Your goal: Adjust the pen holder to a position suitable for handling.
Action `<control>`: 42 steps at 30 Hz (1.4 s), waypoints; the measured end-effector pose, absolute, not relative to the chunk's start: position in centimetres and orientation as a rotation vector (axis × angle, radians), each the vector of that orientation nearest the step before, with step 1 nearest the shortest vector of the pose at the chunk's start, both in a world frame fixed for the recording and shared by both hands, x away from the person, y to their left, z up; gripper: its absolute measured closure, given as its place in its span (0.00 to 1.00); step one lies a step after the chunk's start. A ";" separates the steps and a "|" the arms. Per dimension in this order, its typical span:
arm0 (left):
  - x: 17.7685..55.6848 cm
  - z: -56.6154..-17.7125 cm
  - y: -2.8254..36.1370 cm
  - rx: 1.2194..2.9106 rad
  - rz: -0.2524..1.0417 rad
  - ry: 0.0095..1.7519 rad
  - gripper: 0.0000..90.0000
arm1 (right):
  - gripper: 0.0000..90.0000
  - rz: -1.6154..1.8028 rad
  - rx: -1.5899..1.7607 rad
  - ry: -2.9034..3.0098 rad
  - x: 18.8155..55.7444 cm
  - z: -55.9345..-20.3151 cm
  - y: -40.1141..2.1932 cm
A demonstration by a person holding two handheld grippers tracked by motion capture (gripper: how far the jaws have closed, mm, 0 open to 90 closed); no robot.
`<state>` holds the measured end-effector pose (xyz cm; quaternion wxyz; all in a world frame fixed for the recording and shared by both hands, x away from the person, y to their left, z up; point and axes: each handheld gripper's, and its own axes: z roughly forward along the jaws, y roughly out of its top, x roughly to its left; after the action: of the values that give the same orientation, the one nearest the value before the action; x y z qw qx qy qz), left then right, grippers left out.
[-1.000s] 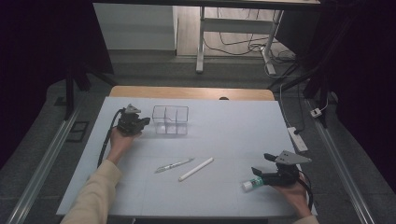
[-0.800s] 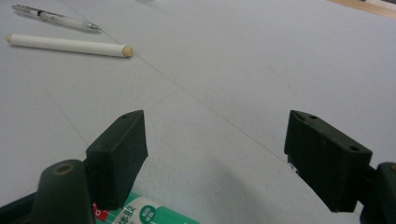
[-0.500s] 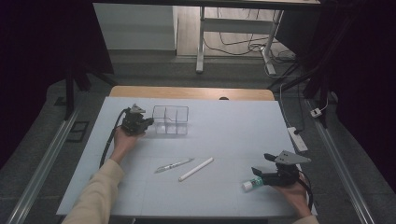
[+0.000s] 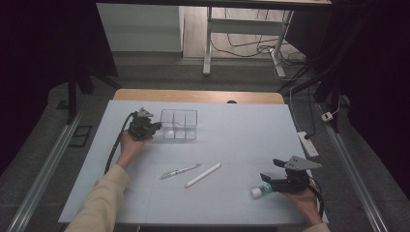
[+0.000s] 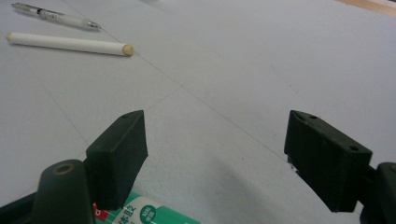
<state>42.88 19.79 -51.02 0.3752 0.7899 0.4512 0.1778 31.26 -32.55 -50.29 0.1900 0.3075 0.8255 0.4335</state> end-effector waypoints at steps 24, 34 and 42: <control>43.2 -50.7 17.5 2.055 0.433 1.103 0.99 | 0.23 1.213 0.866 2.325 31.3 -50.4 -32.5; 43.5 -50.6 16.5 2.069 0.426 1.081 0.99 | 0.23 1.210 0.866 2.326 31.3 -50.4 -32.4; 43.6 -50.5 15.9 2.075 0.423 1.068 0.99 | 0.23 1.210 0.866 2.327 31.3 -50.4 -32.4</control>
<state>43.63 15.95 -50.53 0.3756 0.8107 0.4175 0.1653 31.28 -32.44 -50.40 0.1886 0.3078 0.8274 0.4302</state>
